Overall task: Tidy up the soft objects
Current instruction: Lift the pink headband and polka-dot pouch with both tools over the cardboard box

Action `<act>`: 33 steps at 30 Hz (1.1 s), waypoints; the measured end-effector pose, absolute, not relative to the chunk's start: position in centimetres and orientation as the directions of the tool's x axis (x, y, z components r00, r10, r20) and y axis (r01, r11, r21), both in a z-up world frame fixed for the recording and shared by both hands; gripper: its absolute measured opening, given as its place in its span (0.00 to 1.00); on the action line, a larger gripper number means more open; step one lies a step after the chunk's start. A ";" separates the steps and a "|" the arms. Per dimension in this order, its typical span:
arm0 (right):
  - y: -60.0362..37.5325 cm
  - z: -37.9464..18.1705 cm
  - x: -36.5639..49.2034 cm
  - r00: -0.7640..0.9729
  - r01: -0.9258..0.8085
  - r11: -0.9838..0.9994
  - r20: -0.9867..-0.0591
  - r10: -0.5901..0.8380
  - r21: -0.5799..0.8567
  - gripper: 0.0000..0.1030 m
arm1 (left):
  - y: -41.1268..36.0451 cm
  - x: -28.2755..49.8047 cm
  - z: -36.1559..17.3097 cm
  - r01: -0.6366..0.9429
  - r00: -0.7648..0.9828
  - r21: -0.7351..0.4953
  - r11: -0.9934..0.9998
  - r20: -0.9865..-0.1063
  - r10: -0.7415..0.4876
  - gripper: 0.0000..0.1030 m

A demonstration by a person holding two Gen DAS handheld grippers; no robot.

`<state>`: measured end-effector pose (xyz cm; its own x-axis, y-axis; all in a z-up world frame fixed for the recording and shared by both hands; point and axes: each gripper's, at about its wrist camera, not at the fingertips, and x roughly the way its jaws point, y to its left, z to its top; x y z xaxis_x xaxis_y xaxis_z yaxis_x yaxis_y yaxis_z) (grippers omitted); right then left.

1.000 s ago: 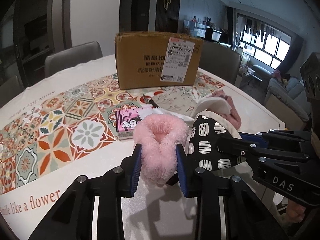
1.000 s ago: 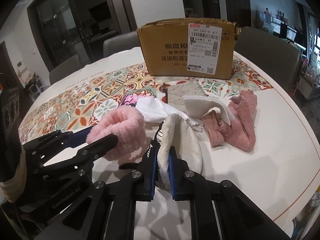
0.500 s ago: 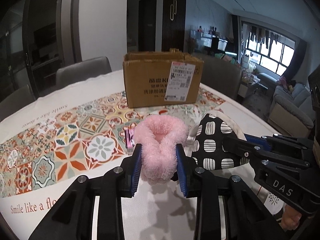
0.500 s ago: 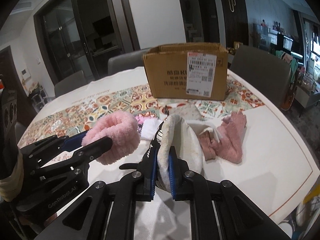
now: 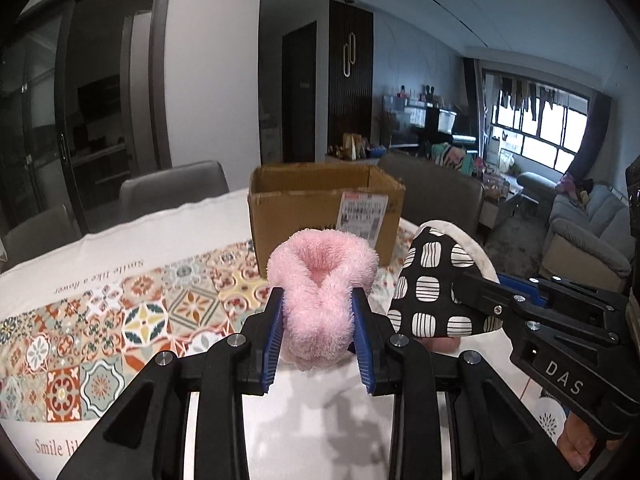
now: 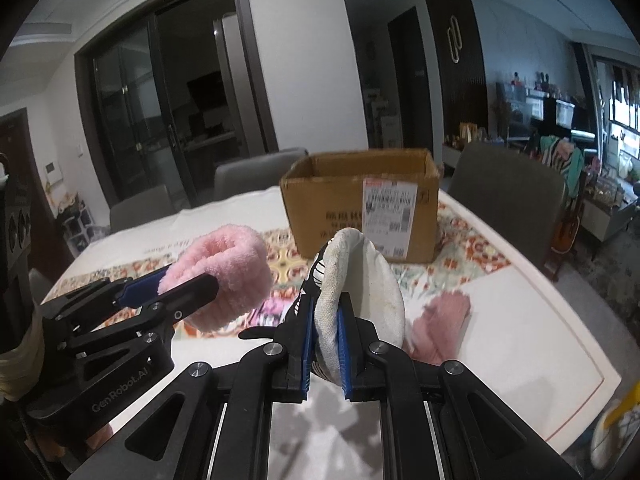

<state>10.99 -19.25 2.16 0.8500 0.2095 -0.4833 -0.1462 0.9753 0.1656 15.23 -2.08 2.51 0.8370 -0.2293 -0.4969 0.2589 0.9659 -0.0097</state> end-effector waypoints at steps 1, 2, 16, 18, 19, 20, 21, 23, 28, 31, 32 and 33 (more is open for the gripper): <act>-19.4 2.4 11.2 0.856 -0.144 0.976 -0.475 0.205 0.163 0.12 | -2.1 15.4 2.8 0.259 0.841 -0.010 0.966 -0.489 -0.230 0.31; -19.5 2.7 11.4 0.861 -0.141 0.977 -0.467 0.202 0.161 0.12 | -2.2 15.7 3.1 0.258 0.846 -0.008 0.966 -0.482 -0.230 0.31; -21.0 5.7 15.8 0.915 -0.122 0.981 -0.365 0.170 0.150 0.12 | -3.1 20.0 6.6 0.246 0.901 0.031 0.969 -0.376 -0.216 0.31; -21.2 6.1 16.6 0.921 -0.116 0.982 -0.355 0.162 0.148 0.12 | -3.3 20.7 6.8 0.246 0.905 0.035 0.969 -0.367 -0.216 0.31; -21.3 6.2 16.9 0.923 -0.113 0.983 -0.350 0.158 0.147 0.12 | -3.4 21.0 7.0 0.246 0.906 0.035 0.969 -0.363 -0.217 0.31; -21.5 6.3 17.3 0.926 -0.110 0.983 -0.344 0.155 0.146 0.12 | -3.5 21.5 7.1 0.246 0.908 0.033 0.969 -0.358 -0.218 0.31; -21.8 6.4 17.6 0.928 -0.107 0.984 -0.340 0.151 0.144 0.12 | -3.5 21.7 7.2 0.246 0.909 0.030 0.969 -0.355 -0.220 0.31; -22.0 6.7 18.4 0.933 -0.101 0.985 -0.330 0.143 0.140 0.12 | -3.5 22.5 7.4 0.251 0.908 0.023 0.968 -0.351 -0.228 0.31; -22.4 7.6 20.2 0.946 -0.089 0.989 -0.301 0.122 0.122 0.12 | -3.8 24.3 7.9 0.250 0.917 0.024 0.968 -0.328 -0.228 0.31; -22.4 8.2 21.1 0.954 -0.080 0.991 -0.279 0.107 0.108 0.12 | -3.8 25.5 8.2 0.249 0.920 0.024 0.968 -0.317 -0.229 0.31; -22.4 8.3 21.4 0.957 -0.076 0.992 -0.273 0.101 0.103 0.12 | -3.8 25.9 8.2 0.250 0.922 0.026 0.968 -0.313 -0.229 0.31; -22.5 8.6 21.8 0.959 -0.074 0.992 -0.266 0.098 0.099 0.12 | -3.9 26.2 8.3 0.249 0.922 0.028 0.968 -0.312 -0.228 0.31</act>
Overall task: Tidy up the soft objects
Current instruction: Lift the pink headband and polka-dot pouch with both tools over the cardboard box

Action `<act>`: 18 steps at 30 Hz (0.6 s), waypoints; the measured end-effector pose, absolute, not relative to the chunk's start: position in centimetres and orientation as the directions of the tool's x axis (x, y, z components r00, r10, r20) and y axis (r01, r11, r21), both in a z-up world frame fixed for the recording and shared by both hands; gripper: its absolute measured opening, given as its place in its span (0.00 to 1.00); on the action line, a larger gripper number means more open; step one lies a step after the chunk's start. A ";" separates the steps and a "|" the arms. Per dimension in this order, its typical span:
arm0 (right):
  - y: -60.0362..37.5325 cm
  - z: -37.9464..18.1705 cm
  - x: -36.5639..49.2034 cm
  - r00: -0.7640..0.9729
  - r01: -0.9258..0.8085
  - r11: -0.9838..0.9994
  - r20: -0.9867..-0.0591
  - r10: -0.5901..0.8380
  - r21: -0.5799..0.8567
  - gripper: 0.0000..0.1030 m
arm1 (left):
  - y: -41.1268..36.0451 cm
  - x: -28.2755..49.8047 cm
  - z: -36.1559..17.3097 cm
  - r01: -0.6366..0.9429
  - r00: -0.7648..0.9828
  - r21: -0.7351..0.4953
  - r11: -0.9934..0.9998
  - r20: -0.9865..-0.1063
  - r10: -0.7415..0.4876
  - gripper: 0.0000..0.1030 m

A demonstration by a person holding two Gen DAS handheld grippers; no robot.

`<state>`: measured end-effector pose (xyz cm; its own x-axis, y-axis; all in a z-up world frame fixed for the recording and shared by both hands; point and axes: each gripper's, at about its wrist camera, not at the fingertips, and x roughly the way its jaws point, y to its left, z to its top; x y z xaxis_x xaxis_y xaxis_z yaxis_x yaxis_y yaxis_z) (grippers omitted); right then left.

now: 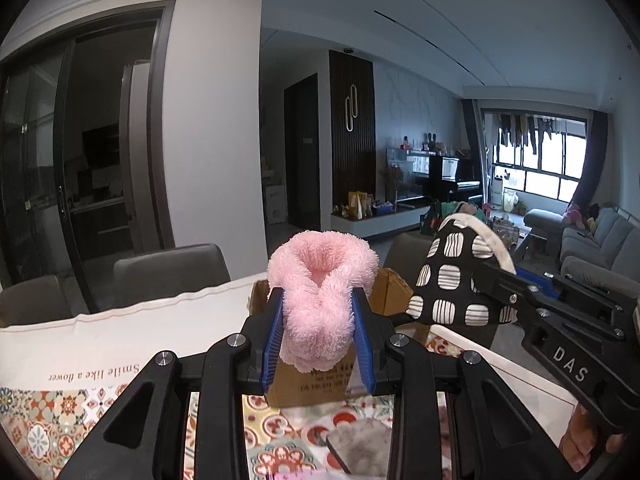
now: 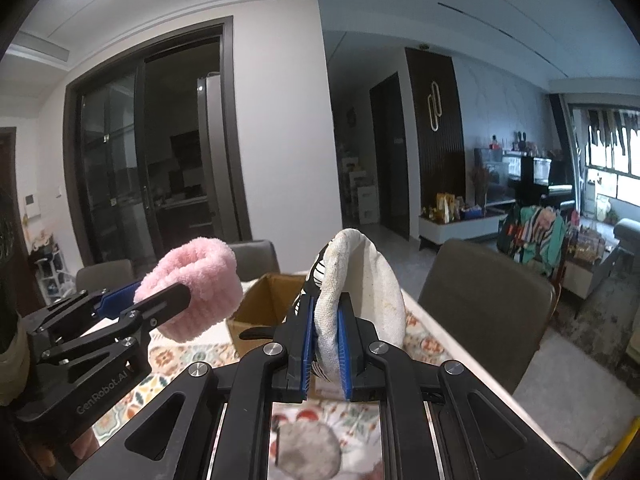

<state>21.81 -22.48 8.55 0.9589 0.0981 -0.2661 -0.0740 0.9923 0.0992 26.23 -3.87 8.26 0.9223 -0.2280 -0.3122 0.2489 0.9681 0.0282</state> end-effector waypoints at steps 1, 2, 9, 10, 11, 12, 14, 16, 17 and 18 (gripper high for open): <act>-22.5 8.7 22.3 0.960 -0.073 0.993 -0.261 0.095 0.095 0.12 | -3.9 26.7 8.3 0.249 0.922 0.030 0.968 -0.312 -0.228 0.31; -22.5 8.9 22.7 0.963 -0.069 0.994 -0.255 0.090 0.090 0.12 | -3.9 27.1 8.4 0.249 0.923 0.032 0.968 -0.310 -0.228 0.31; -22.7 9.7 25.8 0.965 -0.079 0.993 -0.244 0.098 0.086 0.12 | -4.0 30.2 8.2 0.266 0.908 0.000 0.964 -0.335 -0.250 0.31; -22.7 9.7 26.2 0.965 -0.080 0.993 -0.244 0.099 0.084 0.12 | -4.0 30.6 8.1 0.264 0.908 0.002 0.965 -0.337 -0.248 0.31; -22.6 9.6 26.6 0.965 -0.081 0.993 -0.244 0.098 0.080 0.12 | -4.0 31.0 8.0 0.259 0.909 0.006 0.966 -0.338 -0.242 0.31; -22.5 9.5 27.1 0.964 -0.084 0.994 -0.246 0.100 0.075 0.12 | -3.9 31.6 8.0 0.253 0.911 0.014 0.967 -0.340 -0.233 0.31; -22.4 9.4 28.1 0.962 -0.088 0.994 -0.255 0.103 0.070 0.12 | -4.0 32.6 7.9 0.249 0.907 0.014 0.968 -0.355 -0.228 0.31; -22.4 9.2 29.3 0.957 -0.095 0.993 -0.268 0.110 0.070 0.12 | -4.1 33.6 7.5 0.255 0.894 -0.003 0.967 -0.380 -0.237 0.31; -22.5 9.1 30.1 0.953 -0.097 0.993 -0.280 0.114 0.073 0.12 | -4.2 34.2 7.3 0.252 0.892 -0.002 0.968 -0.388 -0.233 0.31; -22.6 8.9 30.6 0.951 -0.099 0.992 -0.287 0.117 0.076 0.12 | -4.3 34.4 7.1 0.253 0.889 -0.002 0.967 -0.394 -0.233 0.31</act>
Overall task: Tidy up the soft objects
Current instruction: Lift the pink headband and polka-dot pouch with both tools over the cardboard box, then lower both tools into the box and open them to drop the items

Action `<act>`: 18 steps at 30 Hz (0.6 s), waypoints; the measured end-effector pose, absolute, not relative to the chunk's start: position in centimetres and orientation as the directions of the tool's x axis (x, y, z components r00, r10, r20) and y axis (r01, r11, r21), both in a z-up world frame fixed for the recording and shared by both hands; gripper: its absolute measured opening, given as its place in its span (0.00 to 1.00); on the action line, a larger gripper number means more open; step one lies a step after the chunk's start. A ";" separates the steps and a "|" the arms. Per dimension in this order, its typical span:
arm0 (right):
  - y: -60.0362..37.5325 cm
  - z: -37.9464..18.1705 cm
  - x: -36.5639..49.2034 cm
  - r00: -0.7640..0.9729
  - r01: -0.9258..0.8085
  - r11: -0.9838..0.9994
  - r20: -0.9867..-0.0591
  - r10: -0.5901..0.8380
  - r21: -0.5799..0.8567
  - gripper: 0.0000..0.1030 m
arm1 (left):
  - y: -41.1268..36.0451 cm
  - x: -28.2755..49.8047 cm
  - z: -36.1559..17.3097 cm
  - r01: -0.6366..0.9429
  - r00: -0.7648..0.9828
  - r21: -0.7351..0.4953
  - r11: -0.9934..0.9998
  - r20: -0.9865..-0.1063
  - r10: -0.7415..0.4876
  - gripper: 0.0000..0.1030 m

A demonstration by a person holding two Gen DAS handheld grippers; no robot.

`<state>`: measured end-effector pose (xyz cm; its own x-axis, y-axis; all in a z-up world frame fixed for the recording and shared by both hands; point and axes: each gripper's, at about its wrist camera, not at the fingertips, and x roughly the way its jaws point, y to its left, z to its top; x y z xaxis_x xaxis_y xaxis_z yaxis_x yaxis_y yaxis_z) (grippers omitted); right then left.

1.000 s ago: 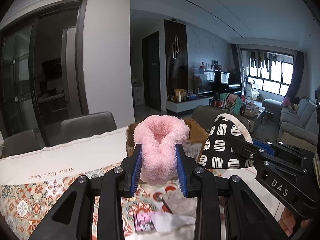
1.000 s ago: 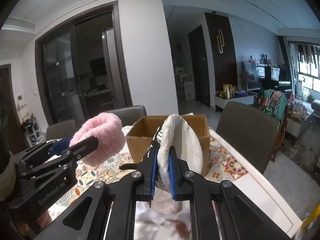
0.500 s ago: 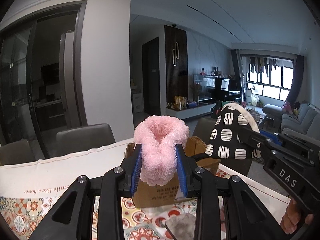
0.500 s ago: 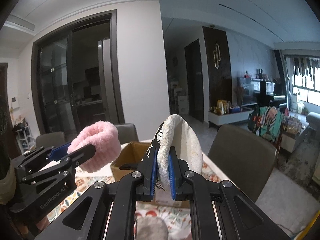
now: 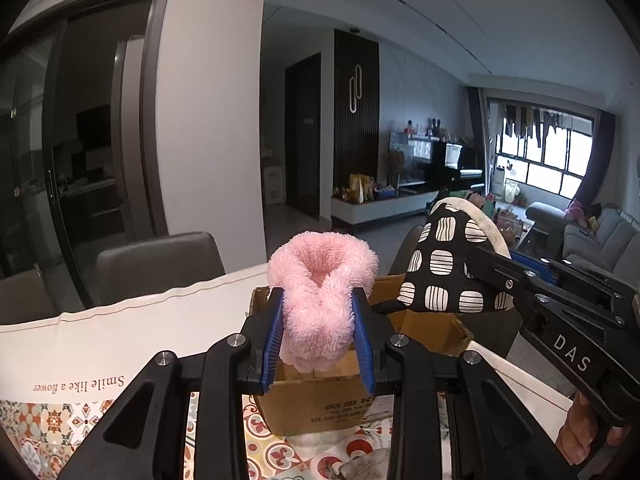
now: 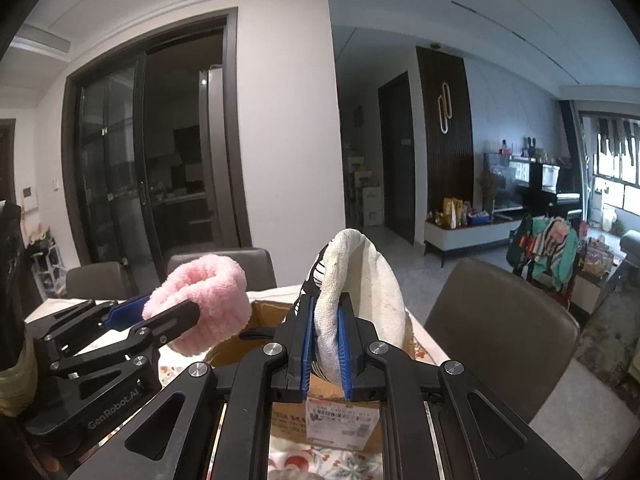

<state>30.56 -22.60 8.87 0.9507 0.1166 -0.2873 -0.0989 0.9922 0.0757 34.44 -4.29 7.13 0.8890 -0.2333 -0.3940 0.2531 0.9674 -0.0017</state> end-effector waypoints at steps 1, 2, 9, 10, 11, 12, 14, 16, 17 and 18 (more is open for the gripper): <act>-22.6 8.7 31.2 0.947 -0.103 0.992 -0.297 0.121 0.078 0.12 | -4.3 34.8 7.1 0.258 0.885 -0.003 0.966 -0.400 -0.237 0.31; -22.7 8.5 31.7 0.944 -0.103 0.992 -0.306 0.122 0.079 0.12 | -4.5 35.3 6.8 0.265 0.879 -0.005 0.964 -0.409 -0.244 0.31; -23.5 7.3 35.3 0.919 -0.104 0.992 -0.375 0.126 0.077 0.12 | -5.3 37.3 5.8 0.292 0.859 0.001 0.956 -0.439 -0.262 0.32; -23.6 7.1 35.8 0.913 -0.107 0.991 -0.386 0.130 0.080 0.12 | -5.4 37.6 5.8 0.290 0.859 0.007 0.957 -0.442 -0.257 0.32; -23.6 6.8 36.1 0.907 -0.109 0.990 -0.398 0.134 0.086 0.12 | -5.6 37.9 5.5 0.292 0.856 0.008 0.957 -0.449 -0.257 0.32; -23.6 6.5 36.7 0.899 -0.117 0.989 -0.414 0.145 0.093 0.12 | -5.6 38.3 5.4 0.302 0.847 -0.002 0.953 -0.459 -0.269 0.32; -23.8 5.9 37.4 0.885 -0.121 0.988 -0.439 0.152 0.099 0.12 | -5.8 38.8 5.1 0.316 0.828 -0.023 0.948 -0.482 -0.288 0.32; -23.9 5.4 38.2 0.871 -0.125 0.987 -0.465 0.157 0.099 0.12 | -6.1 39.4 4.7 0.332 0.809 -0.038 0.943 -0.502 -0.305 0.33; -24.0 5.1 38.6 0.864 -0.127 0.987 -0.477 0.160 0.102 0.12 | -6.3 39.7 4.4 0.336 0.802 -0.038 0.941 -0.512 -0.307 0.33; -24.1 4.7 38.8 0.858 -0.128 0.986 -0.487 0.163 0.105 0.12 | -6.5 40.0 4.2 0.332 0.798 -0.035 0.943 -0.523 -0.300 0.33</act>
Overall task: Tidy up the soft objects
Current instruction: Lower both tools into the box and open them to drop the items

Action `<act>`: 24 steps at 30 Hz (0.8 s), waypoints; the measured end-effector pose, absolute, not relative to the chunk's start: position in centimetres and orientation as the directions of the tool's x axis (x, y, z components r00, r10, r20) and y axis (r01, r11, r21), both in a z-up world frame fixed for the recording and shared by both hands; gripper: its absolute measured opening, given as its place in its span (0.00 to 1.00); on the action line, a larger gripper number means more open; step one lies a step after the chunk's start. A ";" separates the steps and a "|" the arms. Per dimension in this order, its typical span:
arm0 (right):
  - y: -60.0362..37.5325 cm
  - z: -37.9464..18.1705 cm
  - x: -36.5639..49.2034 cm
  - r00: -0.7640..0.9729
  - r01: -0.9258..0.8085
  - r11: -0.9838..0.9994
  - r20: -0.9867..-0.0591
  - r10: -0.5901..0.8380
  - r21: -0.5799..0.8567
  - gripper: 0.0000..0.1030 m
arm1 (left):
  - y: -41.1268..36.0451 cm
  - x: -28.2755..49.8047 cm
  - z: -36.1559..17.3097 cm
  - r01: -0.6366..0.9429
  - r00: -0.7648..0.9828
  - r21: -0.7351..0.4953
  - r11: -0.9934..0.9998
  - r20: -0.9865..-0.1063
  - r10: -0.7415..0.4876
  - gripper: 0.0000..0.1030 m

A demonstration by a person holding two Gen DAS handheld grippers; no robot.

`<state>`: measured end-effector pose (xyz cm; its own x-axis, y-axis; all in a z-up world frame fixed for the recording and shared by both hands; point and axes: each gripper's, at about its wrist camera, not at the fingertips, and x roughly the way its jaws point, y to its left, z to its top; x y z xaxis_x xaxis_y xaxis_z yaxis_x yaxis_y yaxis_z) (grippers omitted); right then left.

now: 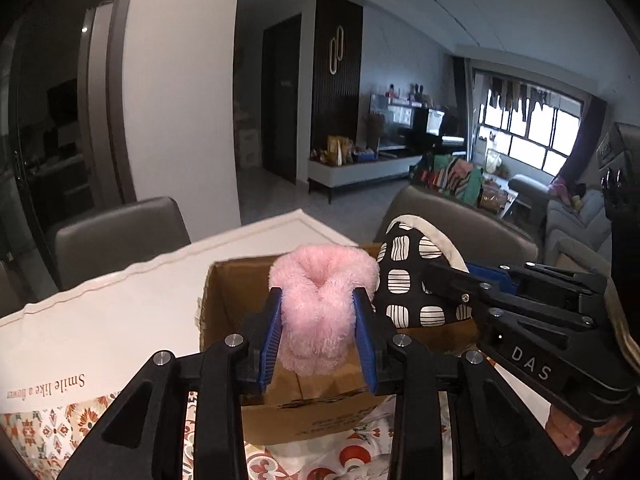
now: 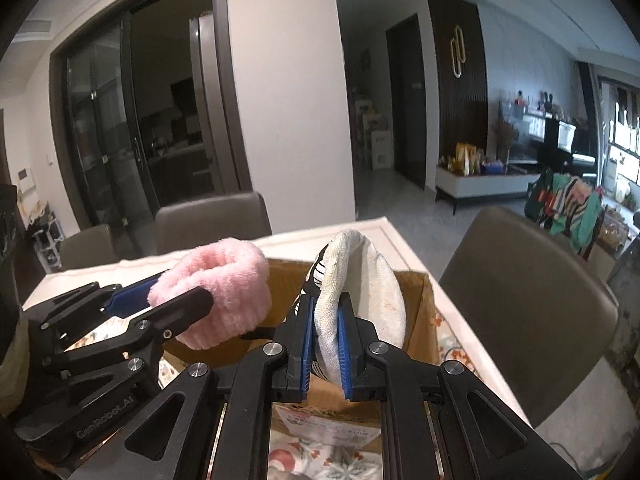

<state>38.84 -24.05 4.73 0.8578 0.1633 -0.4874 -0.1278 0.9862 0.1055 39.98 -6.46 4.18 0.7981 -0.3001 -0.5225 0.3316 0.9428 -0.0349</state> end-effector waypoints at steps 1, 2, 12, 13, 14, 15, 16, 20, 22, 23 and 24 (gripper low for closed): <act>-24.1 4.3 39.1 0.849 -0.129 0.985 -0.501 0.168 0.112 0.12 | -6.5 40.2 4.0 0.331 0.793 -0.035 0.943 -0.530 -0.299 0.33; -24.2 3.9 39.4 0.840 -0.129 0.984 -0.514 0.172 0.120 0.12 | -6.6 40.3 3.7 0.332 0.787 -0.034 0.943 -0.540 -0.297 0.33; -24.4 2.1 40.7 0.800 -0.115 0.986 -0.578 0.162 0.117 0.20 | -6.6 40.7 2.9 0.317 0.796 0.025 0.948 -0.550 -0.251 0.51; -24.4 2.2 40.7 0.801 -0.114 0.987 -0.577 0.160 0.117 0.25 | -6.6 40.6 2.9 0.314 0.801 0.031 0.949 -0.545 -0.247 0.51; -24.4 2.4 40.7 0.805 -0.107 0.988 -0.574 0.152 0.111 0.26 | -6.6 40.5 3.0 0.315 0.805 0.038 0.948 -0.539 -0.246 0.51; -24.4 2.5 40.5 0.813 -0.101 0.990 -0.566 0.140 0.100 0.26 | -6.6 40.4 3.1 0.314 0.807 0.040 0.949 -0.538 -0.244 0.51; -24.4 2.8 40.4 0.816 -0.099 0.991 -0.562 0.135 0.094 0.27 | -6.6 40.4 3.2 0.310 0.809 0.041 0.950 -0.537 -0.241 0.51; -24.4 3.3 40.0 0.820 -0.092 0.991 -0.557 0.130 0.096 0.27 | -6.3 39.8 3.6 0.310 0.808 0.031 0.950 -0.535 -0.246 0.52; -24.4 3.5 39.5 0.825 -0.088 0.992 -0.550 0.125 0.094 0.27 | -6.1 39.3 3.9 0.304 0.814 0.036 0.952 -0.529 -0.239 0.52; -24.3 3.7 39.4 0.826 -0.085 0.992 -0.550 0.121 0.090 0.27 | -6.0 39.1 4.0 0.297 0.817 0.044 0.954 -0.529 -0.230 0.52; -24.2 3.8 39.2 0.828 -0.082 0.993 -0.549 0.114 0.083 0.27 | -5.9 38.7 4.1 0.291 0.821 0.049 0.956 -0.526 -0.223 0.52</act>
<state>39.19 -24.24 3.83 0.8279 0.1144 -0.5491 -0.0819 0.9931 0.0834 38.65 -5.90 4.14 0.8208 -0.2226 -0.5260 0.2908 0.9555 0.0494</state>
